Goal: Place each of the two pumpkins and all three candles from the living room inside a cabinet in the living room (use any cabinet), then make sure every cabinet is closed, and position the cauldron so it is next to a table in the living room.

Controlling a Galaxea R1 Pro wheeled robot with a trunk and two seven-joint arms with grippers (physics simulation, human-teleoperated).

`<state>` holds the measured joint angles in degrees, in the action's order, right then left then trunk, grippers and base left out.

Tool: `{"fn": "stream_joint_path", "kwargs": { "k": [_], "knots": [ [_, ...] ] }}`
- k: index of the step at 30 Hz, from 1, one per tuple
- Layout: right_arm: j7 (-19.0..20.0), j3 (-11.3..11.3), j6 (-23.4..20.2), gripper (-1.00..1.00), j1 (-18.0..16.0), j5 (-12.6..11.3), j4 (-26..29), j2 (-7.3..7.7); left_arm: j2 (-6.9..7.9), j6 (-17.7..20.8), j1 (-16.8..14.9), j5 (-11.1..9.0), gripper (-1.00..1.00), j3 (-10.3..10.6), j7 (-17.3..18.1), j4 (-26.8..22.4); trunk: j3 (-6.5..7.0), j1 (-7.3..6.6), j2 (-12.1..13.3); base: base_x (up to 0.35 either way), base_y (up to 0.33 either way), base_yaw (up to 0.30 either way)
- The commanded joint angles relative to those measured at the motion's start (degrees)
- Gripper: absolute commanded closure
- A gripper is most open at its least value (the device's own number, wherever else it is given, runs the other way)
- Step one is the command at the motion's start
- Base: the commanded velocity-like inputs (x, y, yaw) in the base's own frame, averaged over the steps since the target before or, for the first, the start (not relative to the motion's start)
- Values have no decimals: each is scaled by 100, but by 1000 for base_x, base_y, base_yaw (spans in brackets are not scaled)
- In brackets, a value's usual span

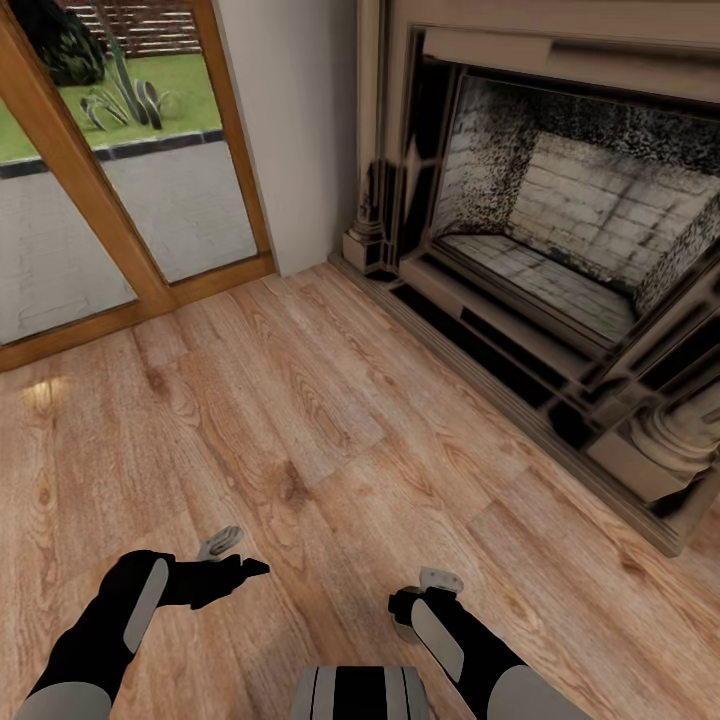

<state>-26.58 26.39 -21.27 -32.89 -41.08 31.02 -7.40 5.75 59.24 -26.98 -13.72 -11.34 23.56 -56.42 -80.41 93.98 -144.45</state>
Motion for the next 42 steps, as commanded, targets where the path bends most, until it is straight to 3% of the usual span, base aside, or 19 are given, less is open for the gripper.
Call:
{"fn": "stream_joint_path", "kwargs": {
  "k": [1,9,31,42],
  "knots": [
    [-5,-2,-3,100,3,-5,-158,2,-5,0,0,1,-100,0,0,0,-1,1,1,0,0,0],
    [-5,-2,-4,100,5,-5,-158,2,-13,0,0,1,-100,0,0,0,66,-6,5,0,0,0],
    [-5,-20,-7,100,46,-5,-148,19,-21,-8,0,15,-100,28,-35,18,553,-63,34,0,0,0],
    [14,-29,-63,100,41,-18,-67,11,-98,-16,0,62,-100,41,-106,45,797,-91,49,0,0,0]
  ]
}}
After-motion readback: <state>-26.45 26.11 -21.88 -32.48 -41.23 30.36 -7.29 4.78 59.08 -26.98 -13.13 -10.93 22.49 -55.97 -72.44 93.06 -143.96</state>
